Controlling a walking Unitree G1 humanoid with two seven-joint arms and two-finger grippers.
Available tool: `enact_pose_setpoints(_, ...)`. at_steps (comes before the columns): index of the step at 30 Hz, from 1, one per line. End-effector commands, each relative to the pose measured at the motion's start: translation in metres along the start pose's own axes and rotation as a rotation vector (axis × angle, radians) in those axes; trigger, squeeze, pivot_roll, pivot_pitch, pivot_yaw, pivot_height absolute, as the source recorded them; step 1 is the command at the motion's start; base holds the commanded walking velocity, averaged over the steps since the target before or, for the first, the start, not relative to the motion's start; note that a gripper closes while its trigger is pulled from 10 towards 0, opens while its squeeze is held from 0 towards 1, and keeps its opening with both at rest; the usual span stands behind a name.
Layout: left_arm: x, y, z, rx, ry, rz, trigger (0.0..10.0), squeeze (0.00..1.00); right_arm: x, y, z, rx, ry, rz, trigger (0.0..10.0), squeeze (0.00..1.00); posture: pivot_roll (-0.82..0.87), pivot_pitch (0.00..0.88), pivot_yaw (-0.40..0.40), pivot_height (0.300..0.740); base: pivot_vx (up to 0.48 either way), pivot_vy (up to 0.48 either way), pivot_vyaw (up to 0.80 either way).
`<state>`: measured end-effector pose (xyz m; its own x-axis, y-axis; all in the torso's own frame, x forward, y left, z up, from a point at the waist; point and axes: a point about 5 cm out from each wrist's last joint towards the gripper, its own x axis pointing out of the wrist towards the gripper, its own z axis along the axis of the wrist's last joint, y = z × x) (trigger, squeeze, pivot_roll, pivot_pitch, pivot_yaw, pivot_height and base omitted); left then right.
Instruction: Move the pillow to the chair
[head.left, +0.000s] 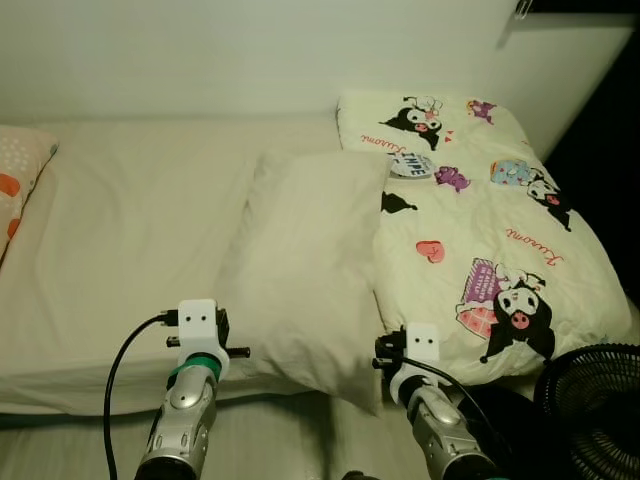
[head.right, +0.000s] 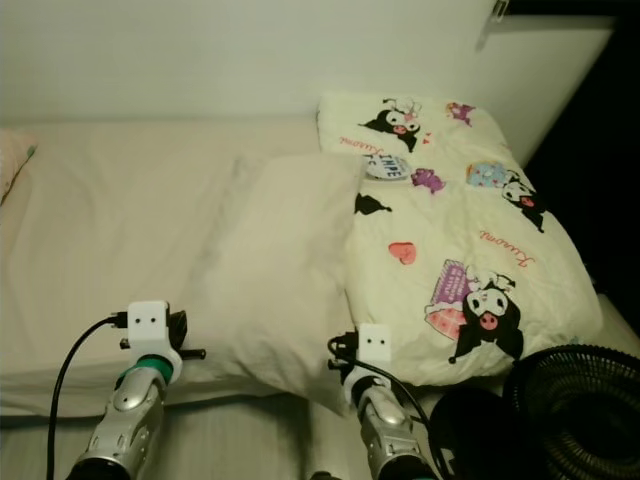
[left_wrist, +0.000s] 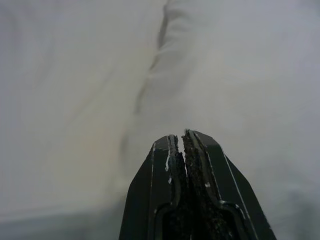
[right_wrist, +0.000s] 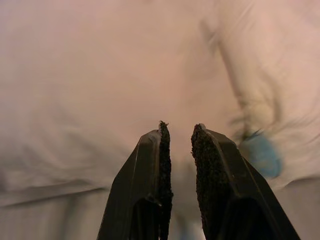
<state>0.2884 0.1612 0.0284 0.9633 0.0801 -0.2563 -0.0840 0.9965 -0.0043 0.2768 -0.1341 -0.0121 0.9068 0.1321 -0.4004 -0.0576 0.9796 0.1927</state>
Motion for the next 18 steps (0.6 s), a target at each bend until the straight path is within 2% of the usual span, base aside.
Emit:
enact_pose_setpoints(1,-0.0026,0.0038,-0.0062,0.025,0.017,0.014,10.0,0.00,-0.0020,0.0028,-0.0067,0.016,0.020,0.000,10.0,0.00,0.06,0.021,0.015,0.740,0.000,0.000,0.00)
enact_pose_setpoints(8,-0.0023,0.0045,-0.0031,0.053,-0.007,0.019,10.0,0.00,-0.0021,0.0031,-0.0067,0.018,0.019,0.001,10.0,0.00,0.06,0.021,0.014,0.740,0.000,0.000,0.00)
enact_pose_setpoints(18,-0.0020,0.0020,-0.0001,0.032,-0.025,-0.003,10.0,0.00,-0.0020,0.0029,-0.0052,0.021,0.007,-0.003,10.0,0.00,0.06,0.020,0.014,0.740,0.025,0.000,0.00)
